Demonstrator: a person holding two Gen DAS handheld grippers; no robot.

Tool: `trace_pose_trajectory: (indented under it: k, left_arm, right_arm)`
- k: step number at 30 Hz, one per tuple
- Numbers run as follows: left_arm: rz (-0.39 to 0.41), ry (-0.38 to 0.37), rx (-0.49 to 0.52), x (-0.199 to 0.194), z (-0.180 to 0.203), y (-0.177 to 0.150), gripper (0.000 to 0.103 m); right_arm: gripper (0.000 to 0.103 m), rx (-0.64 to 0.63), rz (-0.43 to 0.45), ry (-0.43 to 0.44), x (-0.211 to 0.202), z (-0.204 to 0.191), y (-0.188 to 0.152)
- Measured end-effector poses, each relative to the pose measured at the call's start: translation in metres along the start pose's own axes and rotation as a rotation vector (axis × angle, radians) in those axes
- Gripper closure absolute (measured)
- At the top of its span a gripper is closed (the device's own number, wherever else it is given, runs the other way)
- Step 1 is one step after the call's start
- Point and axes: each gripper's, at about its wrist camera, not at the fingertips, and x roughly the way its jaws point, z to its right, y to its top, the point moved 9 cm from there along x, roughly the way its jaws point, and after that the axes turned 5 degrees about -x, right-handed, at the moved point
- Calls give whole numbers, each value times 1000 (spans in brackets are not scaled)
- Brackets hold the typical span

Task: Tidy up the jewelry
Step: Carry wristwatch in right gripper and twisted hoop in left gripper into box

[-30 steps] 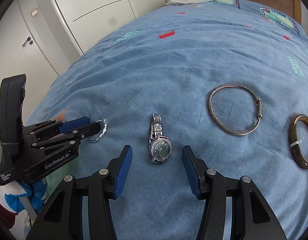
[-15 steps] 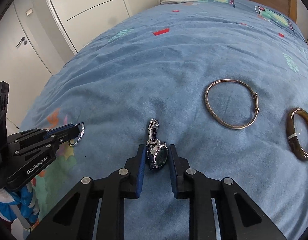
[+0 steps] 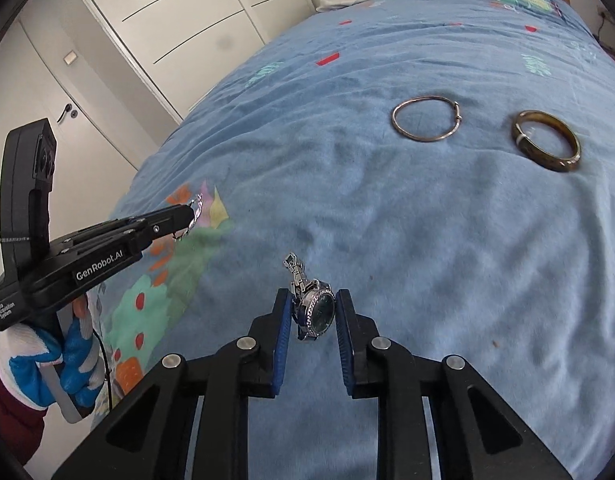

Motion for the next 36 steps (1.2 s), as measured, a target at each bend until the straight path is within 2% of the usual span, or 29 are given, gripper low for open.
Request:
trace_pose_trajectory:
  k: [10, 15, 20, 28, 32, 36]
  left_arm:
    - [43, -55, 67, -56, 64, -8, 98]
    - [44, -113, 121, -73, 121, -12, 98]
    - [35, -186, 185, -79, 198, -12, 98]
    - [-4, -283, 310, -60, 329, -17, 98]
    - [-38, -303, 364, -31, 386, -19, 98]
    - [-67, -305, 403, 1, 426, -18, 98]
  right_arm:
    - [81, 67, 122, -59, -98, 25, -38]
    - [81, 95, 198, -109, -150, 56, -46]
    - [81, 121, 259, -179, -202, 101, -54]
    - [81, 166, 293, -304, -261, 198, -64]
    - [81, 185, 273, -342, -266, 249, -69]
    - [81, 209, 244, -365, -262, 296, -73]
